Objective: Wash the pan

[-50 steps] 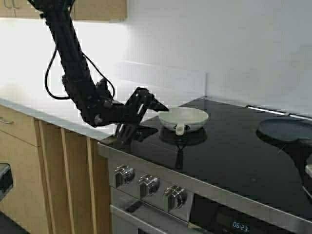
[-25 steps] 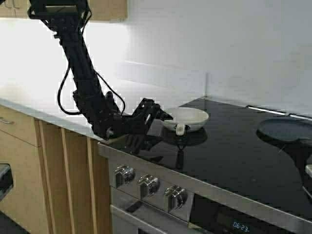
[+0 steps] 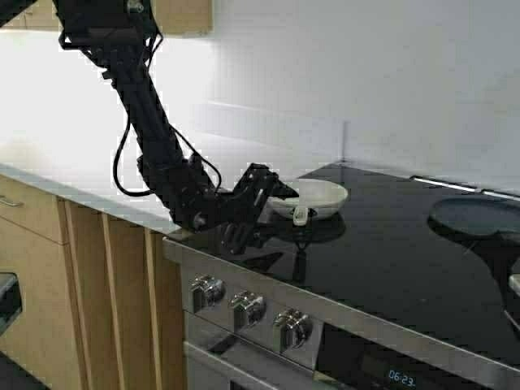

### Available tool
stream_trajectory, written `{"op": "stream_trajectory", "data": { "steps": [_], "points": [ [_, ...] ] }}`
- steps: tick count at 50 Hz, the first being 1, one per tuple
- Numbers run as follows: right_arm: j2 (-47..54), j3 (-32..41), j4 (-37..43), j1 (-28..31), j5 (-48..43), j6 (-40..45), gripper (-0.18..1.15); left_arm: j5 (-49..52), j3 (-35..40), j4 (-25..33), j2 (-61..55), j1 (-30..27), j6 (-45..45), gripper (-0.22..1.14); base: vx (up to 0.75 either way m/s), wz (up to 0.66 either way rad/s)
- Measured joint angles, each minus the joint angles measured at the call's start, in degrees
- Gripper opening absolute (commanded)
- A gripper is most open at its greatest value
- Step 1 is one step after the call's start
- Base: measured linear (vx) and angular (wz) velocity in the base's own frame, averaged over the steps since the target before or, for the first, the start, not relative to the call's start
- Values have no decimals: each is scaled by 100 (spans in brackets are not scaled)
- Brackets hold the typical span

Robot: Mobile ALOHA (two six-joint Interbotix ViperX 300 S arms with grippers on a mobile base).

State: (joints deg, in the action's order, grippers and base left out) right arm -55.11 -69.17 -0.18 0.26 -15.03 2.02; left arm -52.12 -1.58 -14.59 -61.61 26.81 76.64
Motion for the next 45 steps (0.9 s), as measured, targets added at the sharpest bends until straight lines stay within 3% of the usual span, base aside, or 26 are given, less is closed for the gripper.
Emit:
{"op": "stream_trajectory", "data": {
  "steps": [45],
  "points": [
    [0, 0, -9, 0, 0, 0, 6, 721, 1811, 9, -773, 202, 501, 100, 0, 0]
  ]
}}
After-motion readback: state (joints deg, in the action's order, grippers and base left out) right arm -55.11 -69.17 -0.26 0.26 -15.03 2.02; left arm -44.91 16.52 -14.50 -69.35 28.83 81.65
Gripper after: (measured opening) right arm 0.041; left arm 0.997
